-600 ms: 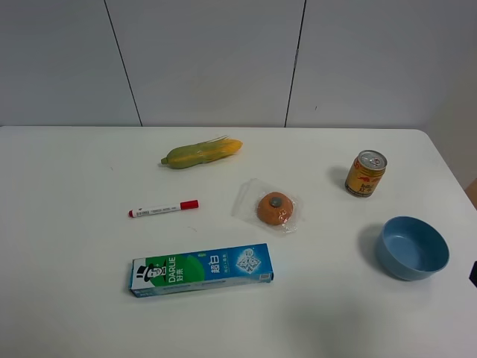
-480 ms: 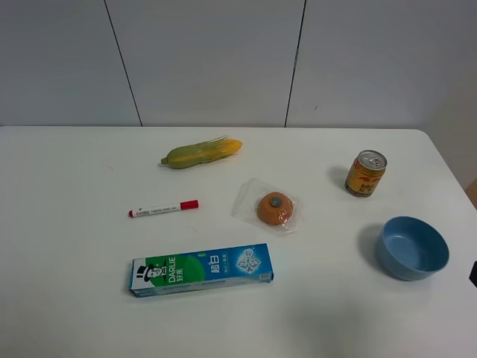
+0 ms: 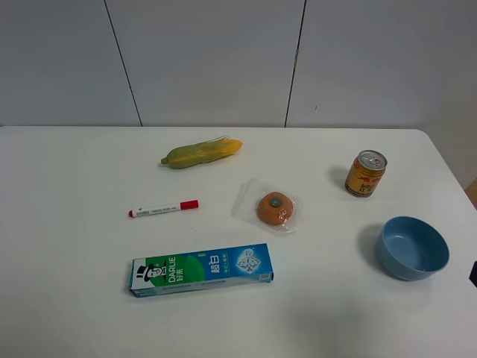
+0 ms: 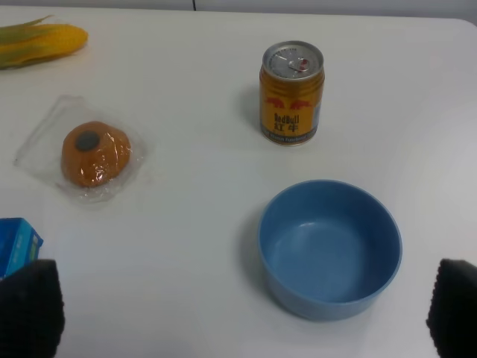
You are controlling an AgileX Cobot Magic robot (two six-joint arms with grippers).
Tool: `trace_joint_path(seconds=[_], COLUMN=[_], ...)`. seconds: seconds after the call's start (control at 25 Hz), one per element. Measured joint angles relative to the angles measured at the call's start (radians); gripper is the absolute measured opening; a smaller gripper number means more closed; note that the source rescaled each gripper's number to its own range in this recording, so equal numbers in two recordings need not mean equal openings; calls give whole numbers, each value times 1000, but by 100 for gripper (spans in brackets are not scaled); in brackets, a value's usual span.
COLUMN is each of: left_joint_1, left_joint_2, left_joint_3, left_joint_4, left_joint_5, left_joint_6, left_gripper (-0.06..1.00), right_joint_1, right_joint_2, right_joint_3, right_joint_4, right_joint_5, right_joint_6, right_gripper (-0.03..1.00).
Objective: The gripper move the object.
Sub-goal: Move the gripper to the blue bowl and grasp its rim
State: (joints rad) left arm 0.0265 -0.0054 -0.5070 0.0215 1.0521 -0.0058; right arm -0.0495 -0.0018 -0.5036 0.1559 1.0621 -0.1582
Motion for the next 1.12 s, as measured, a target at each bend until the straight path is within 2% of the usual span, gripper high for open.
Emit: trace_joint_path(seconds=[1.12], left_joint_1=[0], left_joint_2=[0], left_joint_3=[0], left_joint_4=[0], left_joint_5=[0], left_joint_6=[0], left_gripper=[100], right_joint_1=[0], right_joint_2=[0], right_joint_3=[0], right_joint_4=[0], right_joint_5=[0], right_joint_6=[0], right_gripper=[100])
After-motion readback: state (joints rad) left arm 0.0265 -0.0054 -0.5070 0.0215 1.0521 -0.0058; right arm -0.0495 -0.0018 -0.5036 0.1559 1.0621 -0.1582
